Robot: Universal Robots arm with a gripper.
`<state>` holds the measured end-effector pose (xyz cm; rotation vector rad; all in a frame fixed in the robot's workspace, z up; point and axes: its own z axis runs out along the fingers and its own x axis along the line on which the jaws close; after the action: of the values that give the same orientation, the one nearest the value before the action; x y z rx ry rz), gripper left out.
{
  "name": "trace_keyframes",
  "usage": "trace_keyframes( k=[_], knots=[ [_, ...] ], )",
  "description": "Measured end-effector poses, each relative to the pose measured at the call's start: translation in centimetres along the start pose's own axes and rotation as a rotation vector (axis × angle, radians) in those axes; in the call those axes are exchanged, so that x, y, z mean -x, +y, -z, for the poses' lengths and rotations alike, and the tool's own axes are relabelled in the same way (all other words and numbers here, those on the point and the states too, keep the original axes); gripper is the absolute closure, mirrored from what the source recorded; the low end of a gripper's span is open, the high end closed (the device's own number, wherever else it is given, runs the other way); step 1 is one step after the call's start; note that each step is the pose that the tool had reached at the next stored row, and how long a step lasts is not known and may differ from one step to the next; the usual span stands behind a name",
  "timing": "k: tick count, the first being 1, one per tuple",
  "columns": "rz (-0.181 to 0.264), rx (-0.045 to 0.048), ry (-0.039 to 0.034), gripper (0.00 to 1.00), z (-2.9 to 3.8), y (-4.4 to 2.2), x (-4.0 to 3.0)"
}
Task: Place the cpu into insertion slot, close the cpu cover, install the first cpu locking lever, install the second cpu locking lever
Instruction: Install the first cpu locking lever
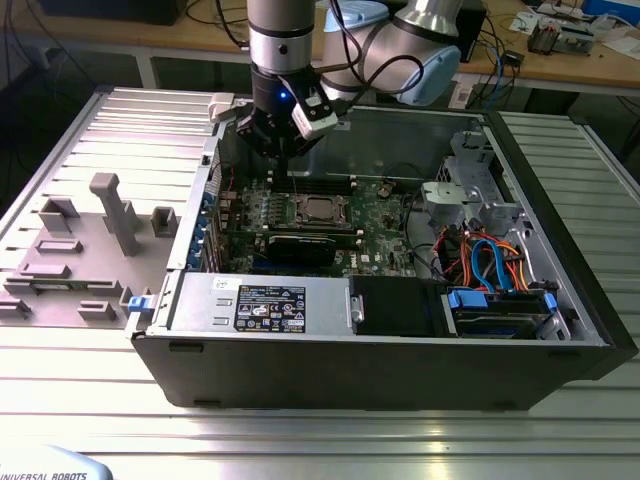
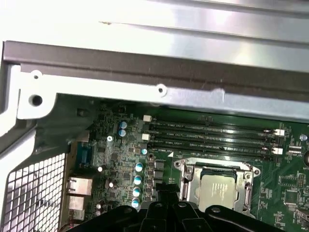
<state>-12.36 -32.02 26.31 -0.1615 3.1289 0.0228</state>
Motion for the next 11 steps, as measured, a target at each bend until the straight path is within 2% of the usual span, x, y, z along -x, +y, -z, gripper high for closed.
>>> trace_keyframes(
  k=[2,5,11],
  knots=[
    [0.000,0.0001,-0.0001,0.89,-0.03,0.50,0.14],
    [0.000,-0.0008,0.0002,0.89,-0.06,0.70,0.62],
    [0.000,-0.0009,0.0001,0.89,-0.07,0.95,0.94]
  ],
)
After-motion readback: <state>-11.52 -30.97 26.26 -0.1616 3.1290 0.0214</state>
